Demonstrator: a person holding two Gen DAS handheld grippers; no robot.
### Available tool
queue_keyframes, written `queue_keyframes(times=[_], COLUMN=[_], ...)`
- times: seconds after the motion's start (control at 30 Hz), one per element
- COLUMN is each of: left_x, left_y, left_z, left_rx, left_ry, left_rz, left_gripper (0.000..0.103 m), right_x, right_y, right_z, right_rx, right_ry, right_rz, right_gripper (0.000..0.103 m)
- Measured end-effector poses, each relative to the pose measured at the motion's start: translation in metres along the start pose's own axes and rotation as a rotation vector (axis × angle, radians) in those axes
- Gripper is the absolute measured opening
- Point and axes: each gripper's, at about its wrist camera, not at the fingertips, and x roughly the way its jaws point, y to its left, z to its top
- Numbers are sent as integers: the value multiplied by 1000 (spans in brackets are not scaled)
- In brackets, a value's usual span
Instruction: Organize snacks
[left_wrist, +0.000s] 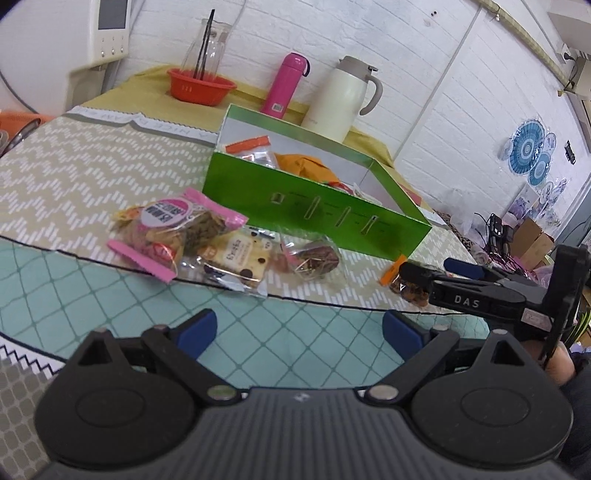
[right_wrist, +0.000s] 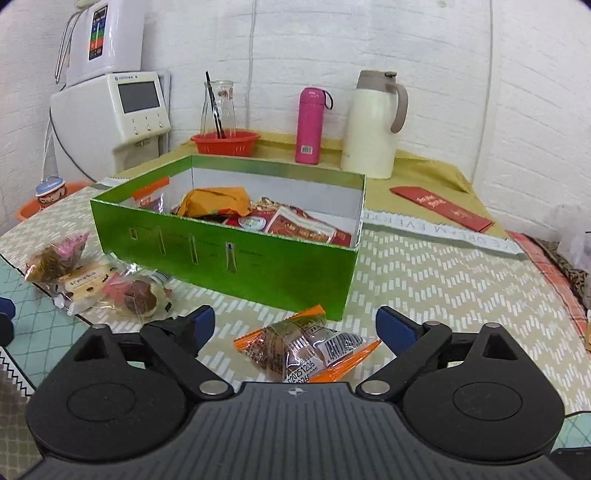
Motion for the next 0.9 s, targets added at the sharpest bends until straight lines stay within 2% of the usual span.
queue_keyframes(times=[0.03,0.07,0.1,0.17,0.27,0.4,0.53,0.63,0.73,0.9], left_x=[-1,-2,-2,1,7,18,35,48,57,63], left_y=[1,2,3,2,-6,-21,-36,-44,-51,-53], left_z=[0,0,1,2,2,0,-1,-2,-4,-5], left_rx=[-1,-3,-8,-14,-14,-8,7,5,5,7], left_ry=[-2,-2,-1,6,23,63,111,142,159,177], left_rz=[4,3,1,-16,-70,-154,-215,-250,-269,-280], left_gripper=[95,95,95,95,95,95,95,95,95,78], right_x=[4,5,1,-9,-27,-43,-48,-53,-59,-64], right_y=[1,2,7,16,30,49,51,48,46,44], right_z=[-3,-6,-10,-18,-27,-36,-40,-45,-51,-51], right_rx=[17,30,25,18,36,32,66,95,102,113], right_ry=[41,65,60,49,45,28,30,37,34,11], right_rz=[0,2,-19,-3,92,175,172,161,150,153], right_gripper=[103,95,81,81,78,80,85,98,99,98])
